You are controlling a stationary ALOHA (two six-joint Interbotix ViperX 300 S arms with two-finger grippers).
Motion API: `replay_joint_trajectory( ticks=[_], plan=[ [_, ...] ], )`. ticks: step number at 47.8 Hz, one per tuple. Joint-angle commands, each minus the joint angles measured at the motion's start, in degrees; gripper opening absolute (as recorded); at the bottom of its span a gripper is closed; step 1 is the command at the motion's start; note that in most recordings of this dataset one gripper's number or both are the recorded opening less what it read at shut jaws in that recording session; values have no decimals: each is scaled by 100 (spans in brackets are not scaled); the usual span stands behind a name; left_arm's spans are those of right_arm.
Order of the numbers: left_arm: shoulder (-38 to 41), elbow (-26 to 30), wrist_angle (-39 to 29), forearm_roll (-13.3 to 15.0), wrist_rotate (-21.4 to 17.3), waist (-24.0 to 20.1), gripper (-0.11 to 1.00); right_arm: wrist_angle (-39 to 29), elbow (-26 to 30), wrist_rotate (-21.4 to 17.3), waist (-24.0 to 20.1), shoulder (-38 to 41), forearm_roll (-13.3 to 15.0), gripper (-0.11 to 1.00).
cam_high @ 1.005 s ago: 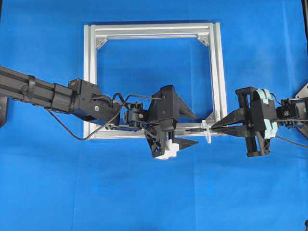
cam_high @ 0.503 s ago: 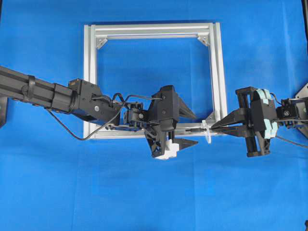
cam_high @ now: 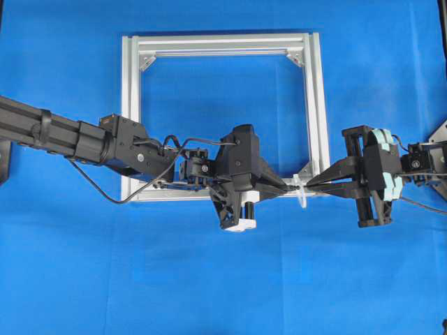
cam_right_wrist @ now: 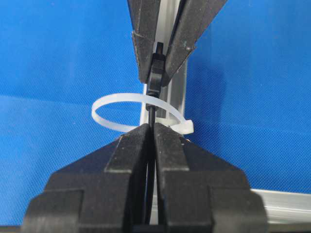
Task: Insert the wire through the string loop located on the right side.
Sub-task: 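Close the left gripper on the USB plug beyond the loop, then open the right gripper and pull the plug leftward with the left gripper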
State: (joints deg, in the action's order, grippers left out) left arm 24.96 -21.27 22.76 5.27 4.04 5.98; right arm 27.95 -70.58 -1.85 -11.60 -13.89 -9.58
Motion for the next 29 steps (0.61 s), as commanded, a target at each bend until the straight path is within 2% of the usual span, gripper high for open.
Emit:
replay_joint_trajectory(
  ticks=[1, 24, 29],
  plan=[
    [-105, 88, 26, -9, -9, 9, 8, 26, 79, 9, 9, -35, -9, -3],
    [-105, 88, -18, -18, 18, 18, 8, -132, 97, 35, 0, -44, 18, -3],
    [-114, 88, -18, -18, 35, 26, 8, -149, 97, 35, 0, -70, 18, 8]
  ],
)
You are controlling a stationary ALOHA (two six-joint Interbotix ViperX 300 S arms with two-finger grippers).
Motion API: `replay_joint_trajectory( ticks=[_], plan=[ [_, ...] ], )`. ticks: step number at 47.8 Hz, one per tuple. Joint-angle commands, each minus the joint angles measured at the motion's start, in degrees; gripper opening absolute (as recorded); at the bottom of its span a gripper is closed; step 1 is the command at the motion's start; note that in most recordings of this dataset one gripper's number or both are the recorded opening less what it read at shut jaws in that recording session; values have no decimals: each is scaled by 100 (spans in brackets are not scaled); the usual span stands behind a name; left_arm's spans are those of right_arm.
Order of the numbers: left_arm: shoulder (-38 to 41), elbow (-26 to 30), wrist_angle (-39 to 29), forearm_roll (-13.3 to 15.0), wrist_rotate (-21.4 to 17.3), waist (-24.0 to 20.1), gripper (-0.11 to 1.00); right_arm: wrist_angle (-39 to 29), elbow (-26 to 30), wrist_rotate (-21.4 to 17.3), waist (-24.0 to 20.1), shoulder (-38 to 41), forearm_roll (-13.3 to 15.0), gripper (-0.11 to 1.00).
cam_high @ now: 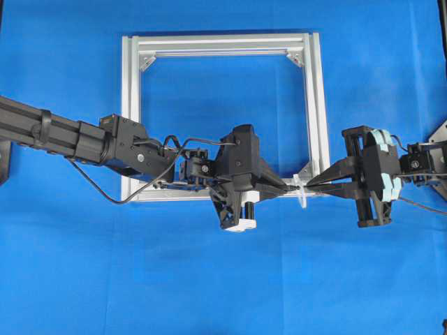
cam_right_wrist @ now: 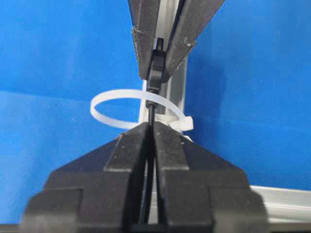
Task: Insert the wire through the string loop located on the right side.
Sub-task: 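Open the right gripper and pull the plug leftward with the left gripper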
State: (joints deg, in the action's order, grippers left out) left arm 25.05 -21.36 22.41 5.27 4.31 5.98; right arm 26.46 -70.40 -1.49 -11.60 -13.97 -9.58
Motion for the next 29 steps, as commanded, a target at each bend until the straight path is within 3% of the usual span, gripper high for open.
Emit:
replay_joint_trajectory(
  ticks=[1, 15, 29],
  plan=[
    [-123, 88, 18, -9, 9, 35, 8, 0, 88, 0, 9, -62, 18, 12],
    [-185, 62, 18, -18, 9, 62, 8, 0, 79, 0, 0, -88, 18, 91],
    [-545, -387, 18, -18, -9, 70, 8, -18, 79, 0, 0, -88, 18, 92]
  ],
)
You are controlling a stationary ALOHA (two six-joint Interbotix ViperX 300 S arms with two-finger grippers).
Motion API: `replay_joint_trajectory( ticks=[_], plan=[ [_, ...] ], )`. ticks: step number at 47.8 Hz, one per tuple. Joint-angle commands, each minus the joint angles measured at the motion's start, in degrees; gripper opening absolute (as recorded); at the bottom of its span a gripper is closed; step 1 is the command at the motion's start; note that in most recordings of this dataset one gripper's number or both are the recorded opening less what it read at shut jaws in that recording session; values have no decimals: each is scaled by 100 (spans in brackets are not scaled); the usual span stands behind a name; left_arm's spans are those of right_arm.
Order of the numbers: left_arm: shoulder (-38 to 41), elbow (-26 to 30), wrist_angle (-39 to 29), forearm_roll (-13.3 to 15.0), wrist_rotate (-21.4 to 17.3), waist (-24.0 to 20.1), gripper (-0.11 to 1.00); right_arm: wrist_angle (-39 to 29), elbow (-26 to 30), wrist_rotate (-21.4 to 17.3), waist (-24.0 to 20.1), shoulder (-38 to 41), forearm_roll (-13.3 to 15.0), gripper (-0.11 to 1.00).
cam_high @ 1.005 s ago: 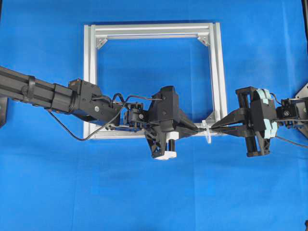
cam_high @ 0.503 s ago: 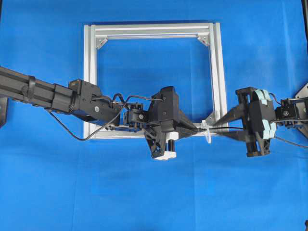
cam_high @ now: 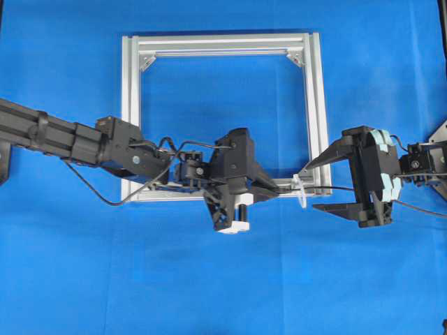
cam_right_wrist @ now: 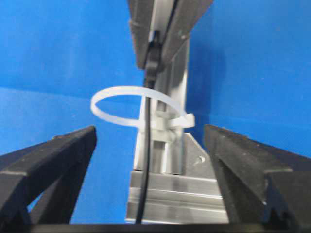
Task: Insert the wire through the string loop located on the right side.
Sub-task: 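Open the right gripper and pull the plug leftward with the left gripper, then draw the cable further left through the loop with the left gripper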
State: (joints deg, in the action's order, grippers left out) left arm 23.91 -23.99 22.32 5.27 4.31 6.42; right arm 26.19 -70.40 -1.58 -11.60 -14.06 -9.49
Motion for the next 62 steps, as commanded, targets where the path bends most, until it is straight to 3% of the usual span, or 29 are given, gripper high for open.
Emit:
replay_joint_trajectory(
  ticks=[1, 43, 53, 62],
  plan=[
    [-492, -193, 26, -18, -9, 35, 8, -9, 79, 9, 0, -79, 18, 92],
    [-3744, -4315, 105, -18, 70, 387, 8, -527, 123, -35, -132, -149, -18, 92],
    [-4465, -4904, 62, -18, 299, 475, 8, -536, 123, -35, -141, -176, -18, 92],
    [-4482, -4922, -70, -18, 431, 475, 8, -527, 132, -35, -132, -167, -9, 92]
  ],
)
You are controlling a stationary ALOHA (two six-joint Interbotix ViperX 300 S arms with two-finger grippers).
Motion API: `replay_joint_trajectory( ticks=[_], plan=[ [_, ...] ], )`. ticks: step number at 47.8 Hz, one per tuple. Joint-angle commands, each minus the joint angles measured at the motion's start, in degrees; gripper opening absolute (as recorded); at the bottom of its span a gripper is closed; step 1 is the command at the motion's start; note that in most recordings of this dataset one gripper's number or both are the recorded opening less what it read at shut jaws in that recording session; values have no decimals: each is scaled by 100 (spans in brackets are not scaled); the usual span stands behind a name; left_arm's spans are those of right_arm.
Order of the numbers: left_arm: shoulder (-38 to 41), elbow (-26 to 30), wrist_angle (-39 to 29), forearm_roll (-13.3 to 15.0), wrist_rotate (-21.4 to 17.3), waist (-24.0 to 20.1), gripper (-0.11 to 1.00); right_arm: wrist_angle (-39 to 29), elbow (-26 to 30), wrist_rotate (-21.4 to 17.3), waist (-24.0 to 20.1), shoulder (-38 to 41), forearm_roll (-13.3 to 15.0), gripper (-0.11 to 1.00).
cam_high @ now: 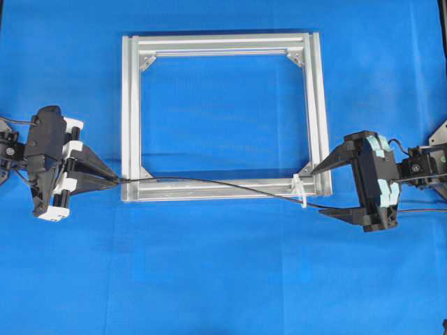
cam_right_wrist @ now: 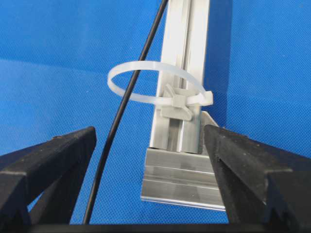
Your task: Insert the wire through the string loop located on the right side.
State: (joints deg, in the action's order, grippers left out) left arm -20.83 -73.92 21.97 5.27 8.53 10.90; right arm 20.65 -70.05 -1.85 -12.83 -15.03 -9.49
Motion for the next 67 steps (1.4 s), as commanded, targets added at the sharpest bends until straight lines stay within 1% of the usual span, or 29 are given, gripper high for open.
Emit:
replay_joint_trajectory(
  ticks=[1, 8, 21, 25, 28, 33, 36, 39, 40, 42, 46, 51, 56, 63, 67],
  plan=[
    [9, 79, -62, -18, 9, 26, 8, 18, 97, -9, -9, -79, -9, 92],
    [62, 158, -176, -18, -53, 26, 8, 18, 88, -9, -9, -79, -9, 92],
    [62, 246, -264, -18, -53, 26, 9, 9, 97, 0, -9, -70, -9, 92],
    [62, 237, -264, -26, -26, 26, 11, 18, 105, 0, -9, -79, -18, 92],
    [62, 246, -264, -18, -26, 26, 24, 18, 105, -9, -9, -79, -18, 92],
    [53, 229, -264, -18, -53, 26, 58, 18, 123, 0, -9, -79, -9, 92],
    [35, 220, -264, -18, -53, 26, 76, 18, 123, -9, -18, -79, -18, 92],
    [26, 211, -264, -26, -35, 26, 89, 9, 105, 0, -18, -97, -18, 92],
    [18, 202, -264, -26, -35, 26, 90, 9, 105, 0, -9, -105, -18, 92],
    [18, 202, -264, -26, -18, 26, 91, -26, 105, 0, -9, -141, -9, 92],
    [9, 220, -264, -26, 0, 26, 88, -123, 123, 0, -9, -237, -9, 92],
    [-44, 255, -281, -18, 0, 26, 88, -290, 141, -9, 35, -431, -9, 92],
    [-149, 352, -343, -18, -26, 9, 88, -633, 211, 18, 149, -782, -9, 92],
    [-343, 580, -721, -18, -35, -44, 88, -1239, 369, 44, 334, -1327, 18, 92],
    [-431, 703, -976, -18, -44, -70, 88, -1468, 422, 53, 396, -1573, 18, 92]
  ],
)
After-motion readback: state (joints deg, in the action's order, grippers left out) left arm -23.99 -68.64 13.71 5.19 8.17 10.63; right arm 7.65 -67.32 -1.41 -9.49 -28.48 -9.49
